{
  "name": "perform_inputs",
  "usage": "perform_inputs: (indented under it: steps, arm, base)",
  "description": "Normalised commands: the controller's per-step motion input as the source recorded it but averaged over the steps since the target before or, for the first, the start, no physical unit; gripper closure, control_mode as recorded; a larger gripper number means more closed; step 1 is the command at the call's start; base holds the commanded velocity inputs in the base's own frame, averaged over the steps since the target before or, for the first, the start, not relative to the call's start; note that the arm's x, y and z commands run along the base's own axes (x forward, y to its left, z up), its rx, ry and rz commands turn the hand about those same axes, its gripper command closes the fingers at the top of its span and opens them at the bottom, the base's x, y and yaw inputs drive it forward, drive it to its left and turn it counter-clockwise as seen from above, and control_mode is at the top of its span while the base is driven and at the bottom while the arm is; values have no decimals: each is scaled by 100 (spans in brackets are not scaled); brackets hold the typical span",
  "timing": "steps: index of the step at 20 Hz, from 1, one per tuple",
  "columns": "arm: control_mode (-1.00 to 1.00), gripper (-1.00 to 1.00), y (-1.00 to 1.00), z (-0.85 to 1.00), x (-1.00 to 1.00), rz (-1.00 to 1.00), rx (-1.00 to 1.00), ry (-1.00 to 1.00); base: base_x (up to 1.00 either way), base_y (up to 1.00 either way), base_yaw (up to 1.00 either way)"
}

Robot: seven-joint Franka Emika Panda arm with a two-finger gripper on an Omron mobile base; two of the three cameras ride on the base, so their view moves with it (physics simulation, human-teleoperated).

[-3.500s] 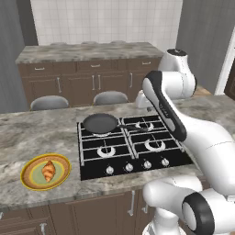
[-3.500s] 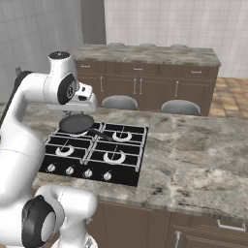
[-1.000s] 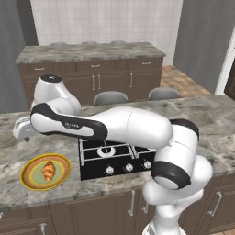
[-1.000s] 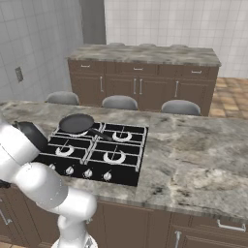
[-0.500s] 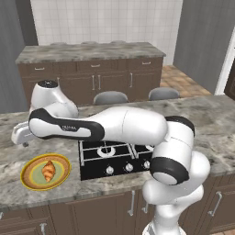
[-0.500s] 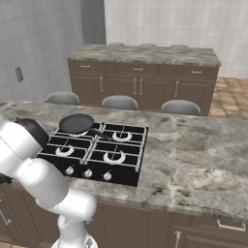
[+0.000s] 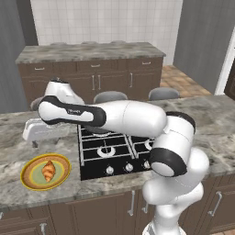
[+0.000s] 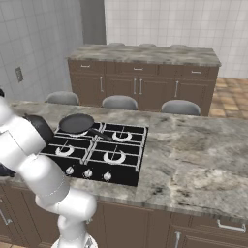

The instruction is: Pick the croissant and place it on the pan. Then turn on the stove to warm the croissant.

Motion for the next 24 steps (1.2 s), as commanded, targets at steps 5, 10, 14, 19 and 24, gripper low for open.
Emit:
perform_inputs:
  steps: [5, 10, 14, 19, 24]
  arm:
    - [-100, -100, -25, -56, 1, 0, 0, 28]
    - [-100, -100, 0, -5, 0, 0, 0, 1]
    - [-100, -100, 0, -39, 9, -5, -4, 11]
    - [-100, -100, 2, -12, 28, -27, -9, 7]
    - [-100, -100, 13, 0, 20, -29, -5, 0]
  base:
    - [0, 0, 0]
    - [0, 0, 0]
    - [0, 0, 0]
    - [0, 0, 0]
    - [0, 0, 0]
